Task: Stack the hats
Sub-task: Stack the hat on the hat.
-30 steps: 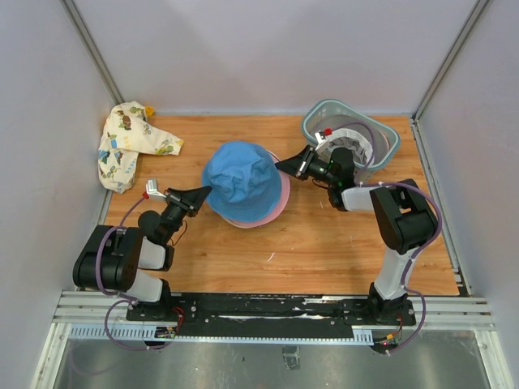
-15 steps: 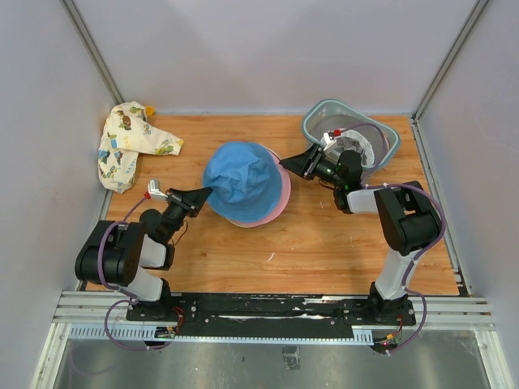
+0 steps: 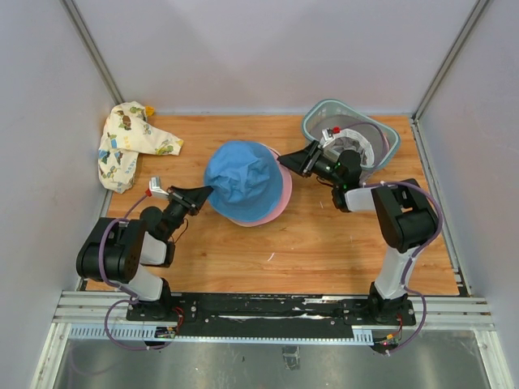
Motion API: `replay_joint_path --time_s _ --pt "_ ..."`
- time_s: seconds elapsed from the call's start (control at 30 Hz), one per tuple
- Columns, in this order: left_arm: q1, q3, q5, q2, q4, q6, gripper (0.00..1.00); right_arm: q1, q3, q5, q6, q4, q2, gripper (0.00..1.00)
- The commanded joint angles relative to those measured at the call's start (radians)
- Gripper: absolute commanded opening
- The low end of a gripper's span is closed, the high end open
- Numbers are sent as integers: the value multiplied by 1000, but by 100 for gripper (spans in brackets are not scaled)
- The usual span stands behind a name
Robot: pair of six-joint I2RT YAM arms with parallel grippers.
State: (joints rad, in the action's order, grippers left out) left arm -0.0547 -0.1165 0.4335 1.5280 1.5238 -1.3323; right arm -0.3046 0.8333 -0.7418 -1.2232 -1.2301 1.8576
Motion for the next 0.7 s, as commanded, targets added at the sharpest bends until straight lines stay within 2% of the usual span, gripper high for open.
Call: replay_joint_path --time_s 0.0,0.47,0.57,0.67 --pt "-4 -24 26 18 209 30 0 -28 41 -32 -12 -40 17 50" --pt "-12 -65 46 8 193 30 1 -79 95 -45 -48 -89 73 48" --pt "-16 -70 47 8 186 35 1 -79 89 -46 -56 -102 77 36" --pt "-17 -66 43 7 182 40 0 -77 78 -38 -55 -102 80 14"
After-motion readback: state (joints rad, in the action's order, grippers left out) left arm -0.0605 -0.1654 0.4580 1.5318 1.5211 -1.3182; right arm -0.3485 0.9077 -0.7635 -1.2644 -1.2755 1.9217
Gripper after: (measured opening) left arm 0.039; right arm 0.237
